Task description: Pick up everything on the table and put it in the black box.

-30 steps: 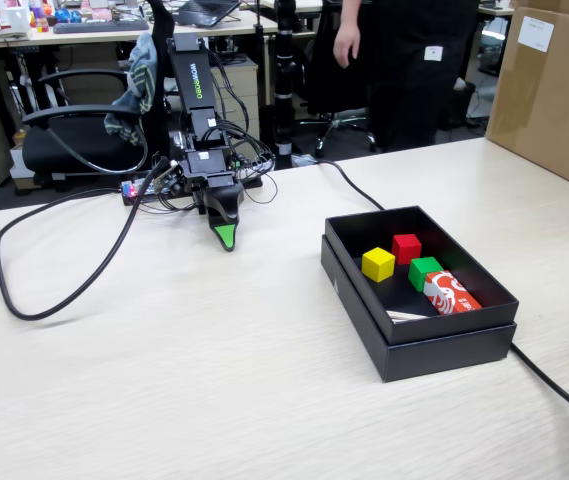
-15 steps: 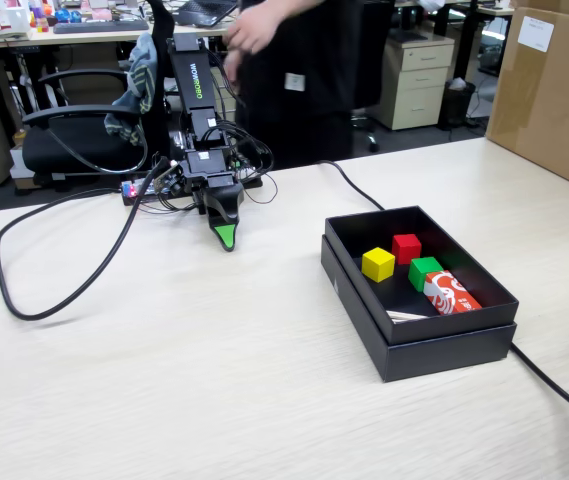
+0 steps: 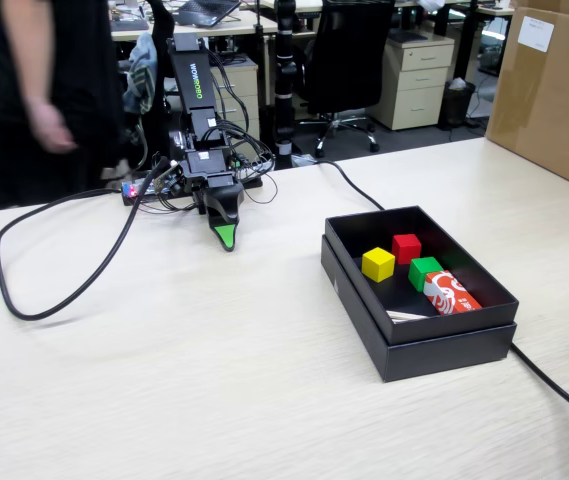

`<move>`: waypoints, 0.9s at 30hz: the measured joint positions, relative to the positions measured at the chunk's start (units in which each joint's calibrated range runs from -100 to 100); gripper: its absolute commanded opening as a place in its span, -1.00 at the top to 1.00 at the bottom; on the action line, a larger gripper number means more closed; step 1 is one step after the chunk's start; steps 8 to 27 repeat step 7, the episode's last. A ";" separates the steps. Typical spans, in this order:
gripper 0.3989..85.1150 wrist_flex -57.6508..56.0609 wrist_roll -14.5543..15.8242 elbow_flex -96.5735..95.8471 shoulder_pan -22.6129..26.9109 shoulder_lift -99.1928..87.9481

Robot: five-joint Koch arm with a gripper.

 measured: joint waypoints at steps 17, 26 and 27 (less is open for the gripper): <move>-0.15 0.08 0.00 0.00 0.00 0.00; -0.15 0.08 0.00 0.00 0.00 0.00; -0.15 0.08 0.00 0.00 0.00 0.00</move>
